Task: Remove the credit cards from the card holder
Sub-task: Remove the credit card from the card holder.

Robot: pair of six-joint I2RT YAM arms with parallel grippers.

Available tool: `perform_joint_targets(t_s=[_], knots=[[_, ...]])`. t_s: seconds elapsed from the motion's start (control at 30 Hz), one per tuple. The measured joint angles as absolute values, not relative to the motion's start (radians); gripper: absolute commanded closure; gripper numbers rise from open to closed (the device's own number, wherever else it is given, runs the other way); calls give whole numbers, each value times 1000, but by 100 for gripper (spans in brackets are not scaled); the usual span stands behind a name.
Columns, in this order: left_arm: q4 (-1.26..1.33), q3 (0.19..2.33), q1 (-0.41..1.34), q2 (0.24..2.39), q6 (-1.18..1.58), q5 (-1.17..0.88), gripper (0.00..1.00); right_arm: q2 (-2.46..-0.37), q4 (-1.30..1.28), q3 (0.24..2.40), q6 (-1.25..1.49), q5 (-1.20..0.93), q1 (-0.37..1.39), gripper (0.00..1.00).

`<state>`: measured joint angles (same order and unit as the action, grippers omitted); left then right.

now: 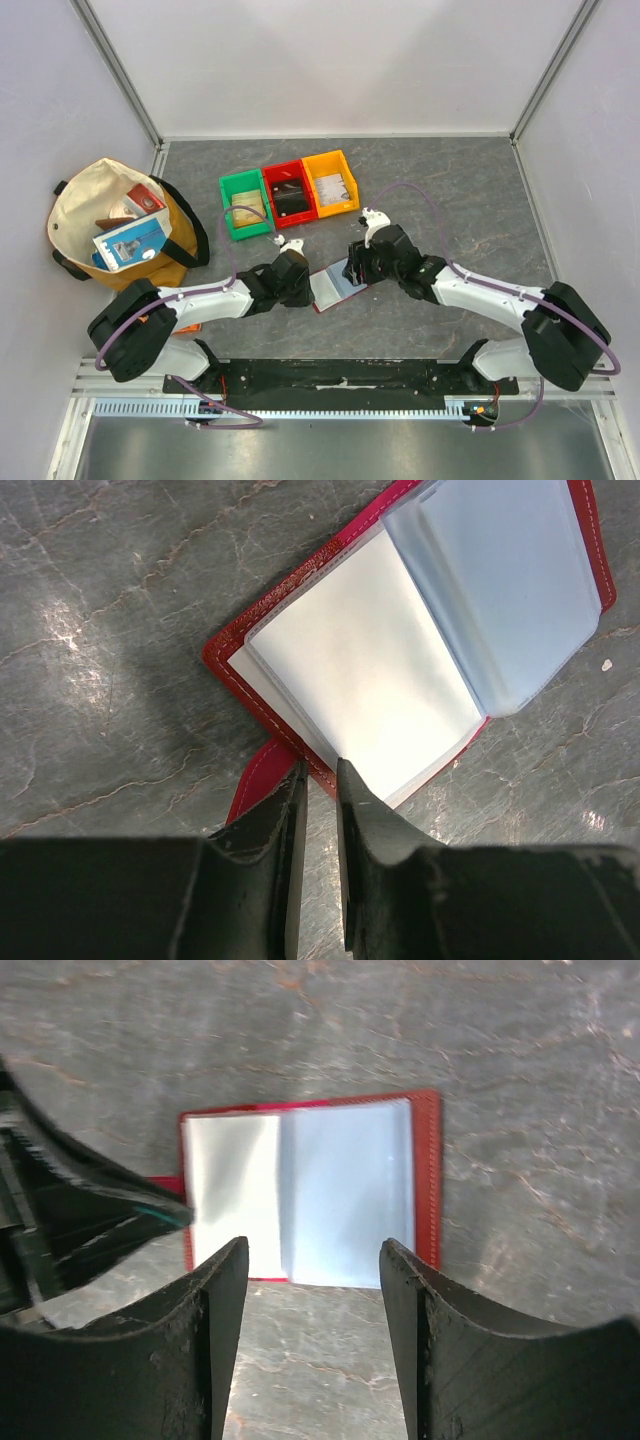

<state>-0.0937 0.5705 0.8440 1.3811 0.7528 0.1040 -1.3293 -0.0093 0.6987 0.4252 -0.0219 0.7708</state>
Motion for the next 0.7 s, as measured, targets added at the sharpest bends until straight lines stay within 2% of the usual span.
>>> perform_joint_targets(t_s=[0.27, 0.53, 0.7], knots=[[-94, 570, 844, 1381, 753, 104, 76, -1433, -44, 696, 429, 23, 768, 37], [-93, 570, 844, 1381, 754, 104, 77, -1461, -40, 694, 434, 9, 768, 44], [-94, 570, 844, 1380, 754, 104, 77, -1475, -38, 694, 434, 3, 768, 45]])
